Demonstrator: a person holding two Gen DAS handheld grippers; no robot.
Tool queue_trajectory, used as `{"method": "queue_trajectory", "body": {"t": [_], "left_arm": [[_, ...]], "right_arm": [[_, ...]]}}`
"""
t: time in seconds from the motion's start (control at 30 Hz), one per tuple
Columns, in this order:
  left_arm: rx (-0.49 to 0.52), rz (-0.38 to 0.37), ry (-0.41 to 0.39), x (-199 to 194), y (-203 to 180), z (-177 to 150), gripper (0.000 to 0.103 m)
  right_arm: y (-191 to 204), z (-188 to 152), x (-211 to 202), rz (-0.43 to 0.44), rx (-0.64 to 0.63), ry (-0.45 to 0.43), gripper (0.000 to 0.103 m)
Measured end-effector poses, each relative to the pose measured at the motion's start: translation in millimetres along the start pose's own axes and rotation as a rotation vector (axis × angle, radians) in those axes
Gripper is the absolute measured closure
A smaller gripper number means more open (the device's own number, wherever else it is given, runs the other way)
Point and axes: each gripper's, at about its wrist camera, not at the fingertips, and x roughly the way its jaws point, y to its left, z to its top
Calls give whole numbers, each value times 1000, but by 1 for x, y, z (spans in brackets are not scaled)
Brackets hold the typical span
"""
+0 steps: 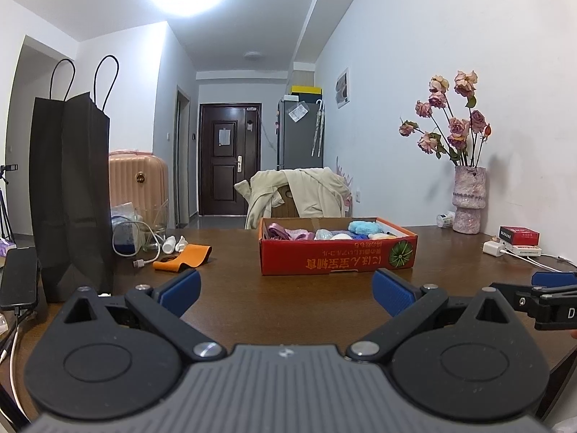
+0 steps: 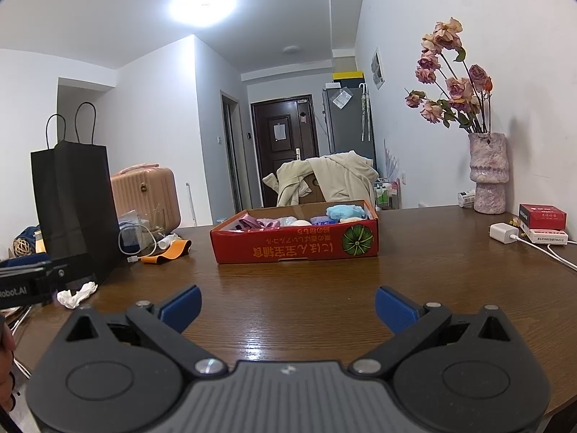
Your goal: Organize soft objects
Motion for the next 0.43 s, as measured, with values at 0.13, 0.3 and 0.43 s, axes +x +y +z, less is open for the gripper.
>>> {"method": "queue_trajectory", "body": {"t": [0.13, 0.3, 0.43], "left_arm": [[2, 1, -2, -1, 0, 0, 0], [7, 10, -49, -8, -1, 5, 0], [10, 28, -70, -10, -1, 7, 0]], "right_arm": [[-1, 0, -1, -2, -1, -5, 0], [3, 1, -4, -7, -22, -32, 0], [8, 4, -10, -4, -51, -72, 0]]}}
